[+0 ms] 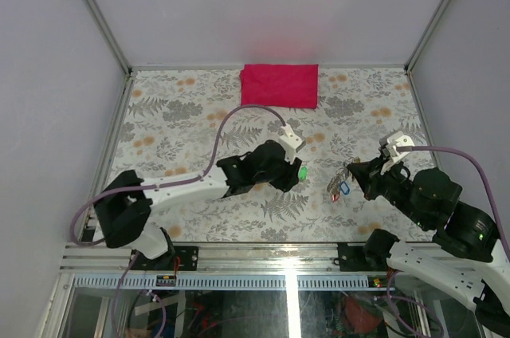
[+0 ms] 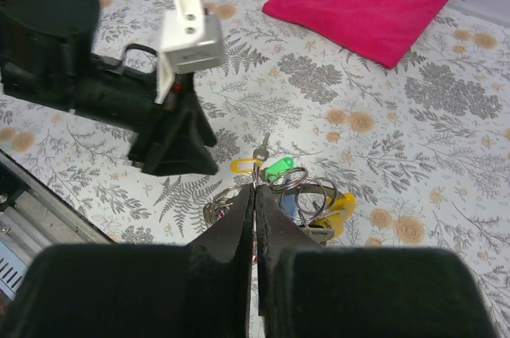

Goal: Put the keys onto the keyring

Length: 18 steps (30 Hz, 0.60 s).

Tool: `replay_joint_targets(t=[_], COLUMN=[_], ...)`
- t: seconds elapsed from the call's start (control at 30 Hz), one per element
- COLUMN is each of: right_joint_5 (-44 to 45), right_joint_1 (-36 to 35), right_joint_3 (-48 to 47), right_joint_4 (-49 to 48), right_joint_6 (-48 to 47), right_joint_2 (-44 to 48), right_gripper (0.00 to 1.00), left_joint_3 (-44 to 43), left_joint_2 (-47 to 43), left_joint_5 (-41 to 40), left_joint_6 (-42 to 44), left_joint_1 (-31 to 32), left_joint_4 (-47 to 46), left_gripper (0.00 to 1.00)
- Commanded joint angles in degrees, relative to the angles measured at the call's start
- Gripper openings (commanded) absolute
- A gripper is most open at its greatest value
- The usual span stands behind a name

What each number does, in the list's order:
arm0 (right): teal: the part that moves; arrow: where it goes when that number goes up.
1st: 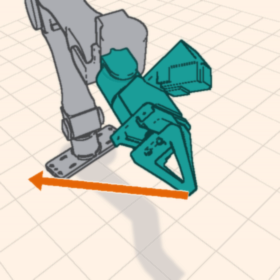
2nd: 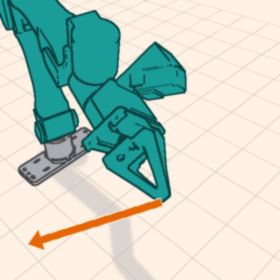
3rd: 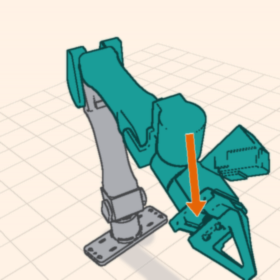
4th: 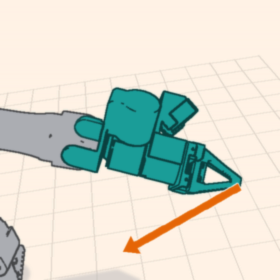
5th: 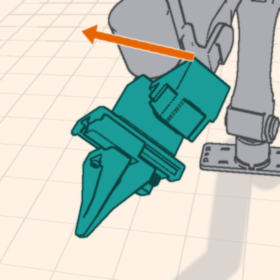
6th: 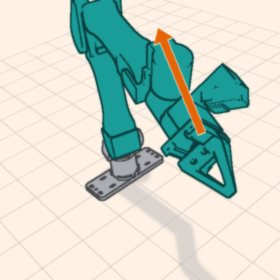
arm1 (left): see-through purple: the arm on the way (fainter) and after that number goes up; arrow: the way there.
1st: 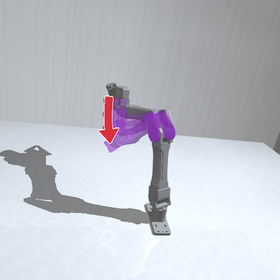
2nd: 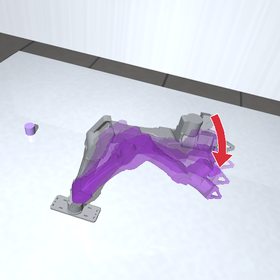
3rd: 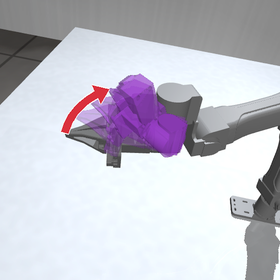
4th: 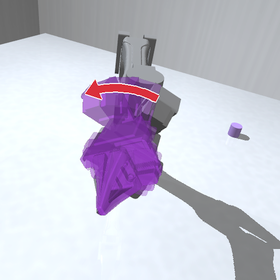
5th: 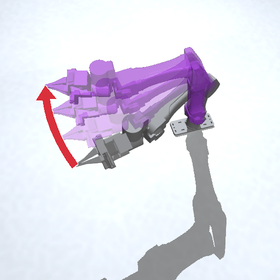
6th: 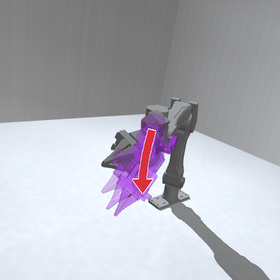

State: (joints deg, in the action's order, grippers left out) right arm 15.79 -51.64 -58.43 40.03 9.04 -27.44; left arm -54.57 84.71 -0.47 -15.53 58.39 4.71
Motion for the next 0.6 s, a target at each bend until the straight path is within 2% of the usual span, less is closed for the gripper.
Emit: replay_joint_targets(t=[0.0, 0.3, 0.47, 0.57], right_joint_5=[2.9, 2.2, 1.6, 0.7], right_joint_1=[-0.1, -0.1, -0.1, -0.1], right_joint_3=[-2.9, -2.1, -1.8, -1.7], right_joint_4=[0.6, 0.3, 0.6, 0.4], right_joint_6=[1.9, 2.9, 3.5, 3.8], right_joint_2=[0.8, 1.1, 0.5, 0.4], right_gripper=[0.0, 0.0, 0.0, 0.0], left_joint_3=[-8.5, -17.8, -19.3, -22.0], left_joint_2=[8.2, 20.7, 23.7, 25.7], left_joint_5=[-0.6, 3.6, 6.7, 8.4], left_joint_6=[2.9, 8.5, 15.3, 16.7], left_joint_1=[-0.7, -1.1, -1.6, -2.8], left_joint_4=[0.4, 4.0, 4.0, 5.8], left_gripper=[0.43, 0.43, 0.44, 0.44])
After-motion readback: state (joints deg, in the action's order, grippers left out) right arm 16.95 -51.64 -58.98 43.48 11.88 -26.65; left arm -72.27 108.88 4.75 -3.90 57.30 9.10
